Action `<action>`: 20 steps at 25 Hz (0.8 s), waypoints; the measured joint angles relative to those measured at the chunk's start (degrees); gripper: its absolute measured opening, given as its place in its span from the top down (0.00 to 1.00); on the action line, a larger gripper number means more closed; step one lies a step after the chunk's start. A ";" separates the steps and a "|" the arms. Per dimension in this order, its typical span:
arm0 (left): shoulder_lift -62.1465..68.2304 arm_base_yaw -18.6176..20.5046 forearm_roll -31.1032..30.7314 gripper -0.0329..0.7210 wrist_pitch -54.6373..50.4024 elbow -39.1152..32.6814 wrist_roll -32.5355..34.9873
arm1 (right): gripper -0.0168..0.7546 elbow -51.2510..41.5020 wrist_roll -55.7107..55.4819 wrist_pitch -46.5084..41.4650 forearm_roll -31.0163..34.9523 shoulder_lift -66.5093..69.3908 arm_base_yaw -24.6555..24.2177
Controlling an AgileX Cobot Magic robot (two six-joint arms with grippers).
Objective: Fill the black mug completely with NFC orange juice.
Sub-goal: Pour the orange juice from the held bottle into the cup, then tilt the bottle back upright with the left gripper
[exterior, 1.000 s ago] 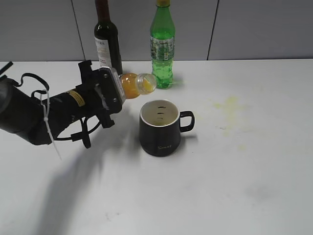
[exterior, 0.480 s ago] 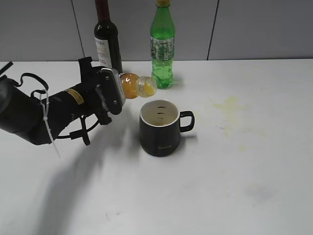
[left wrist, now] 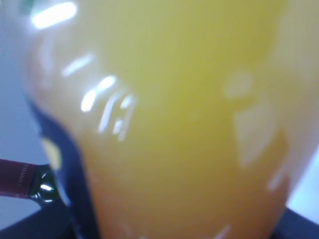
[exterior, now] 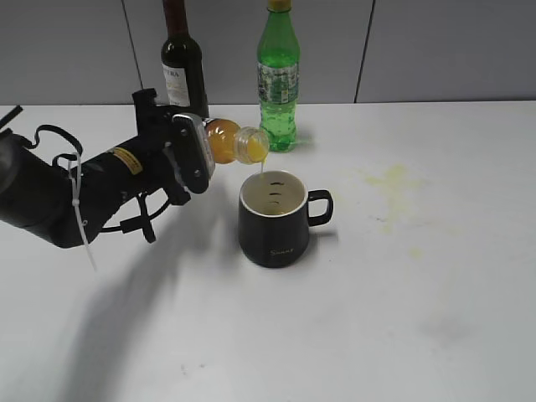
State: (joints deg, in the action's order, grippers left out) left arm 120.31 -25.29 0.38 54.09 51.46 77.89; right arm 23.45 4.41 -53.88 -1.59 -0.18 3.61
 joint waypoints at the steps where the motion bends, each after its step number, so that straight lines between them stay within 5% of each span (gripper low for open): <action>1: 0.00 0.00 0.00 0.33 0.19 0.00 0.29 | 0.21 0.00 0.00 0.00 0.00 0.00 0.00; 20: 0.00 0.00 0.19 0.33 2.19 0.00 6.39 | 0.21 0.00 0.00 0.00 0.00 0.00 0.00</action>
State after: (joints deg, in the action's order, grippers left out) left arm 120.31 -25.29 0.57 56.28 51.46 84.28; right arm 23.45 4.41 -53.88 -1.59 -0.18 3.61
